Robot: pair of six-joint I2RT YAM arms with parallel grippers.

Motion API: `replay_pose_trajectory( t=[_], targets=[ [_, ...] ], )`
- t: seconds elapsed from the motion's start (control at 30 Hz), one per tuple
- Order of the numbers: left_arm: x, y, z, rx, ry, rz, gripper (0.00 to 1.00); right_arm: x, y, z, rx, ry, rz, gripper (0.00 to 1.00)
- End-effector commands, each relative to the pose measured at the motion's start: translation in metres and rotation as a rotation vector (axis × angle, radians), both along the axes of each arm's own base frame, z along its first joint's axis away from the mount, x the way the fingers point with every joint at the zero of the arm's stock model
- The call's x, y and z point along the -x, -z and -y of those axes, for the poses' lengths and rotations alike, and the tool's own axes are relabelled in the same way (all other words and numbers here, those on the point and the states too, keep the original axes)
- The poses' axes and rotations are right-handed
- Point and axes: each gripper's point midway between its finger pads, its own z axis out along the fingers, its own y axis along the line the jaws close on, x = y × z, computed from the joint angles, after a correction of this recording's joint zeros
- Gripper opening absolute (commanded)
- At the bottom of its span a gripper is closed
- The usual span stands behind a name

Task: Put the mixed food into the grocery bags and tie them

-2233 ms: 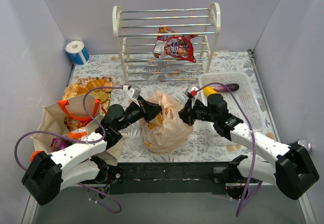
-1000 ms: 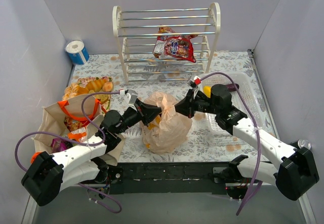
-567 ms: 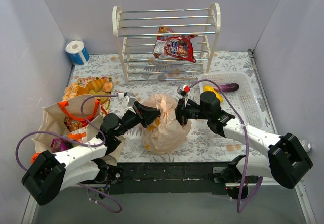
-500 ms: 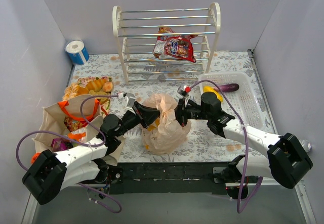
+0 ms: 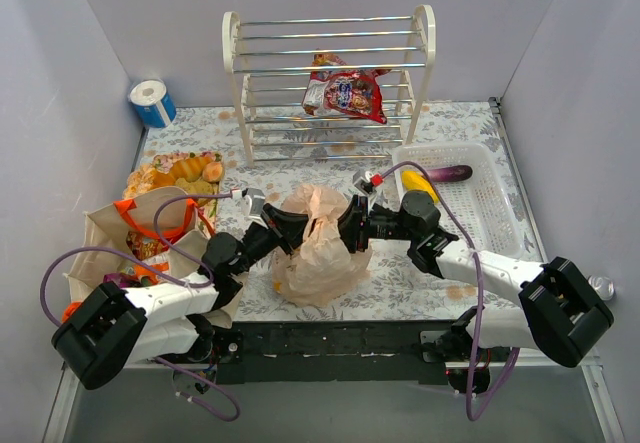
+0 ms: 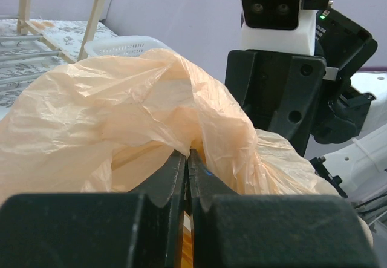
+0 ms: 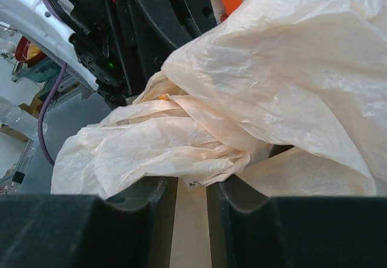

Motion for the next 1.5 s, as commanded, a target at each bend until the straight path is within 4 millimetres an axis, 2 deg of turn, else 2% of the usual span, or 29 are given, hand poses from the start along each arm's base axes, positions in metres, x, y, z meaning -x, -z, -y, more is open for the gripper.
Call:
replay_pose_trajectory(
  t=[0.0,0.2,0.23,0.33,0.57,0.67,0.8,0.9,1.0,1.03,1.1,1.13,1.2,1.27,1.3,1.37,1.4,1.43,1.47],
  targets=[
    [-0.004,-0.004,-0.005,0.03,-0.055,0.013,0.0,0.004,-0.015,-0.002,-0.068,-0.006,0.056,0.35],
    [-0.007,-0.001,-0.008,0.013,-0.102,0.035,0.0,0.007,-0.019,-0.003,-0.091,-0.006,0.062,0.45],
    [-0.007,-0.002,-0.008,0.014,-0.109,0.042,0.0,0.007,-0.019,-0.003,-0.094,-0.003,0.058,0.54],
    [-0.005,-0.002,-0.007,0.009,-0.115,0.056,0.0,0.009,-0.024,-0.005,-0.115,-0.006,0.063,0.69],
    [0.001,-0.002,0.001,0.02,-0.115,0.046,0.0,0.006,-0.02,-0.015,-0.12,0.014,0.052,0.71],
    [0.0,-0.006,-0.001,0.053,-0.142,0.03,0.0,0.005,-0.016,-0.019,-0.121,0.025,0.055,0.71],
    [0.002,-0.003,-0.001,0.06,-0.151,0.015,0.0,0.004,-0.022,-0.021,-0.154,0.039,0.064,0.7],
    [0.003,-0.002,-0.003,0.069,-0.163,0.01,0.0,0.003,-0.028,-0.022,-0.175,0.064,0.074,0.65],
    [0.005,-0.001,-0.001,0.068,-0.153,0.011,0.0,0.002,-0.028,-0.021,-0.174,0.078,0.072,0.5],
    [0.007,-0.002,0.0,0.068,-0.143,0.011,0.0,0.001,-0.028,-0.02,-0.172,0.085,0.074,0.39],
    [0.009,-0.002,0.002,0.068,-0.132,0.009,0.0,0.0,-0.025,-0.019,-0.161,0.094,0.062,0.28],
    [0.009,-0.004,0.002,0.07,-0.128,0.014,0.0,0.0,-0.023,-0.019,-0.156,0.098,0.059,0.14],
    [0.009,-0.002,0.003,0.051,-0.124,0.006,0.0,-0.004,-0.02,-0.017,-0.142,0.122,0.05,0.01],
    [0.007,-0.015,-0.003,0.057,-0.154,0.029,0.0,-0.008,-0.015,-0.013,-0.104,0.161,0.047,0.01],
    [0.005,-0.007,-0.005,0.02,-0.171,0.007,0.0,-0.01,-0.013,-0.011,-0.089,0.182,0.049,0.01],
    [0.002,-0.022,-0.012,0.025,-0.198,0.024,0.0,-0.015,-0.005,-0.002,-0.024,0.238,0.051,0.01],
    [0.0,-0.014,-0.015,-0.008,-0.211,-0.003,0.0,-0.018,-0.001,0.001,0.005,0.261,0.056,0.01],
    [-0.001,-0.015,-0.018,-0.013,-0.218,-0.005,0.0,-0.018,-0.003,0.007,0.023,0.283,0.065,0.01],
    [-0.001,-0.02,-0.02,-0.01,-0.221,0.001,0.0,-0.021,0.011,0.014,0.089,0.321,0.043,0.01]
  ],
)
